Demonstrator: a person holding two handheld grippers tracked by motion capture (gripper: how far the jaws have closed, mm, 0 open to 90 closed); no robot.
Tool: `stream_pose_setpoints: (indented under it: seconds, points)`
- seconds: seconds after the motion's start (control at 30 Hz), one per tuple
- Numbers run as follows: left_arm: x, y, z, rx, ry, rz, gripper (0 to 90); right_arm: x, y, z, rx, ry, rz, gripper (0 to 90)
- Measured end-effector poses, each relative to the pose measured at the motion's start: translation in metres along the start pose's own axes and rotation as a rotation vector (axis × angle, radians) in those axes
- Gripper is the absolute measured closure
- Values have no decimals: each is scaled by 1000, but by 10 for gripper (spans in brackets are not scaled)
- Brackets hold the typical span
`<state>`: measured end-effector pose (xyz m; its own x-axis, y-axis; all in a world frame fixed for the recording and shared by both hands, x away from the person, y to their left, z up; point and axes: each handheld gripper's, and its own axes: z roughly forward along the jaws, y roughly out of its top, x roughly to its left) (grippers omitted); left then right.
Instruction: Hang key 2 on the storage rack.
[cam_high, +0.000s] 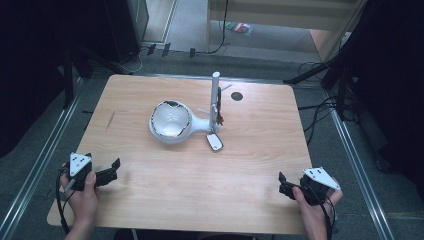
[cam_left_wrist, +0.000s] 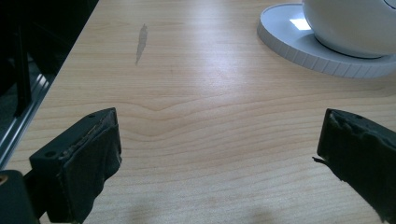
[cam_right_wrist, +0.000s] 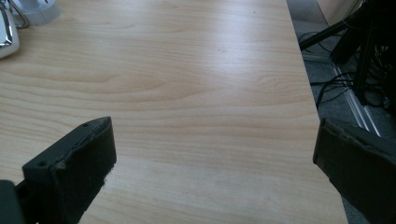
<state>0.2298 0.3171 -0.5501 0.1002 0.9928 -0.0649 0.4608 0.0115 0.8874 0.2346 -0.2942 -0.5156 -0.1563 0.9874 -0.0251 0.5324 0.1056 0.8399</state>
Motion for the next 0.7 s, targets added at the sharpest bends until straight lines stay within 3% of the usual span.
stream_pose_setpoints:
  seconds: [0.7]
  points:
    - [0, 0, 0, 0, 2, 1, 0, -25, -32, -7, 31, -15, 23, 0]
